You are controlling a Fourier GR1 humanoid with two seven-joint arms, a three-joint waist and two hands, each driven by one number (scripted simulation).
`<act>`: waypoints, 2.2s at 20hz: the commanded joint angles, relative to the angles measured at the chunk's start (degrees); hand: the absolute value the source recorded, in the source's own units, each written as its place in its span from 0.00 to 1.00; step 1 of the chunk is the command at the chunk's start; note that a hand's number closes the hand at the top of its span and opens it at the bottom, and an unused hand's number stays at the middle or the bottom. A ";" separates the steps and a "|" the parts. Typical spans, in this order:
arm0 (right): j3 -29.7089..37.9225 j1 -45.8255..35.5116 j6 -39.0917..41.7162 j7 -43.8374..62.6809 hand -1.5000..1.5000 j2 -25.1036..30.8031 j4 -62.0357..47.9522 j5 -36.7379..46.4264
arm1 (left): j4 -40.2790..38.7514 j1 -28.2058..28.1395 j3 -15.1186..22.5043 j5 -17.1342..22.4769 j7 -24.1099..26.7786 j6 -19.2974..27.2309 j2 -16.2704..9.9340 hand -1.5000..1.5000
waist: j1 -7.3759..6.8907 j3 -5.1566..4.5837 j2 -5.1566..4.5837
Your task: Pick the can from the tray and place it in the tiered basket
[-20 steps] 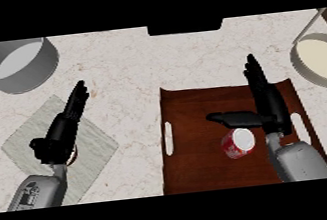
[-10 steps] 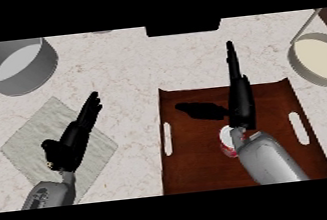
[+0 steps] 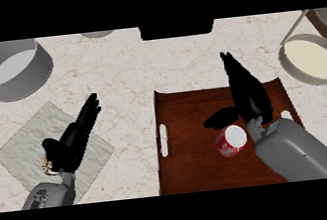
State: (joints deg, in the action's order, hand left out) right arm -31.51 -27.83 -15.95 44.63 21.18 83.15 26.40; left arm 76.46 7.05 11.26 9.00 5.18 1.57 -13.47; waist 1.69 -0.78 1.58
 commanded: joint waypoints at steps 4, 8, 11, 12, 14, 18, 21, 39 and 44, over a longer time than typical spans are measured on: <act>-6.18 -7.02 25.32 24.42 0.00 2.76 8.41 -3.49 | 1.04 -0.70 0.68 -0.22 0.24 0.25 0.90 0.50 | -0.22 0.25 0.16; -5.00 -12.10 32.49 37.33 0.00 -0.42 14.49 -8.23 | 0.43 0.01 0.02 -0.13 -0.24 -0.36 0.17 0.50 | -0.32 0.45 -0.39; -5.08 -11.25 33.28 40.37 0.00 0.17 17.06 -9.10 | 0.08 -0.96 0.02 -0.59 1.57 -0.06 0.67 0.50 | 0.09 0.48 -0.52; -5.27 -10.41 32.27 40.42 0.00 -0.35 16.38 -8.46 | 1.84 -2.19 -0.04 -0.24 0.36 0.05 0.25 0.50 | -0.35 0.53 -0.45; -5.93 -11.46 31.84 40.48 0.00 -0.93 15.42 -6.63 | -0.78 -1.53 -0.46 -0.50 2.51 -0.16 0.74 0.50 | 0.08 0.44 -0.63; -5.76 -10.00 30.93 40.53 0.00 0.47 13.43 -1.58 | 0.08 0.45 -2.56 1.43 0.70 -2.25 -1.39 0.50 | 0.16 0.51 -0.75; -6.89 -6.24 32.11 40.55 0.00 1.98 10.50 -1.66 | 2.17 -0.98 0.21 -0.76 0.47 -0.09 0.83 0.50 | -0.46 0.60 -0.88; -2.25 7.82 31.16 40.58 0.00 -4.01 15.08 7.60 | 1.20 -0.51 -2.41 0.59 -0.24 -2.98 -0.49 0.50 | -0.95 0.69 -1.20; -1.54 11.00 32.26 40.38 0.00 -4.51 17.20 9.20 | -1.06 -1.71 -1.06 -1.47 3.44 -2.38 1.63 0.50 | -1.00 0.69 -1.35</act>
State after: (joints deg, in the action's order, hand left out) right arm -33.73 -17.89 11.04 71.03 18.00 97.46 35.33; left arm 76.49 6.51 9.35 8.44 7.01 -0.84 -12.96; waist 0.65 -0.07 0.27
